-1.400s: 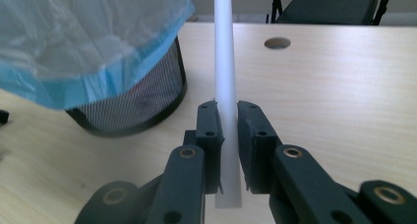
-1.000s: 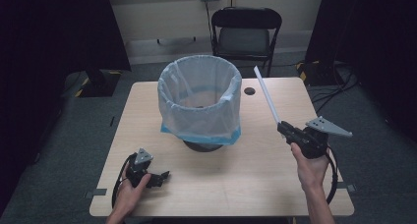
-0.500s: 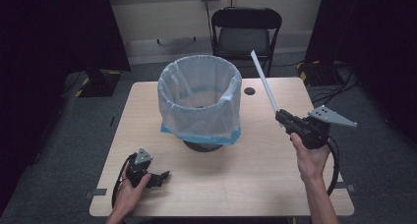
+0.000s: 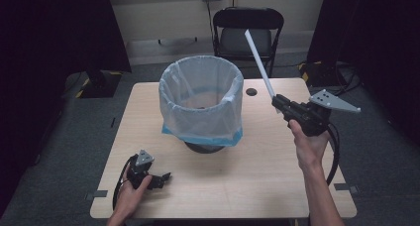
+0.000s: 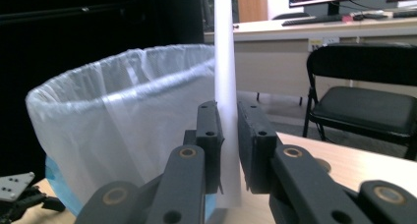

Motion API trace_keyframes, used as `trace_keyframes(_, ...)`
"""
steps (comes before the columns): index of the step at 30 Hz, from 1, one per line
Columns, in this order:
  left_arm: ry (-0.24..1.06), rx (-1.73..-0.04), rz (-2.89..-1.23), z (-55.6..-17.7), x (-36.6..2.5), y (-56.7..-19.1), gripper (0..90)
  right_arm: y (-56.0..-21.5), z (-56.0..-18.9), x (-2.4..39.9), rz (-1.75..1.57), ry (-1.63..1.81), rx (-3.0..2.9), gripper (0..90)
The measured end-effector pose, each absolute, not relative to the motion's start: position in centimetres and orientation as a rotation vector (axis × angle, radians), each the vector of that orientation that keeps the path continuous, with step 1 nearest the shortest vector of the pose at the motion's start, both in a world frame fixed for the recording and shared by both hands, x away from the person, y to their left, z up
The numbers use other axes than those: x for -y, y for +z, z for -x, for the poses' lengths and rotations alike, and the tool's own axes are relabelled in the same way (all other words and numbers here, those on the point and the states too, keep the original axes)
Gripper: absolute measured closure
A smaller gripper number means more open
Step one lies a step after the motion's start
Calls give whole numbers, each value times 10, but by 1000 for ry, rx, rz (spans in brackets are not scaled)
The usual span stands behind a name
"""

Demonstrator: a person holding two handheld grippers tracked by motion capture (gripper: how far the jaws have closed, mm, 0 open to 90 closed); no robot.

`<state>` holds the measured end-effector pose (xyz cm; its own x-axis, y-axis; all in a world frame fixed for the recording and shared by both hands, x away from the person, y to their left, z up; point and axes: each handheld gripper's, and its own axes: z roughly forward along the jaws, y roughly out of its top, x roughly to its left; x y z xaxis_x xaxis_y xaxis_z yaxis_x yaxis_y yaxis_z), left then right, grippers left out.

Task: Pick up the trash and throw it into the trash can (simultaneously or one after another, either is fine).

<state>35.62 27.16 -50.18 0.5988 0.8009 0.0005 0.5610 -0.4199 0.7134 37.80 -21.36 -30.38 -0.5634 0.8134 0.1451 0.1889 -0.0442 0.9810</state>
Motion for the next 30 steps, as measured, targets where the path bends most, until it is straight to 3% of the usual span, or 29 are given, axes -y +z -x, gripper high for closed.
trace_keyframes(30, 453, -1069, -2144, -356, -272, -502, 3, -242, -409, 176, -888, 1817, -1781, 805)
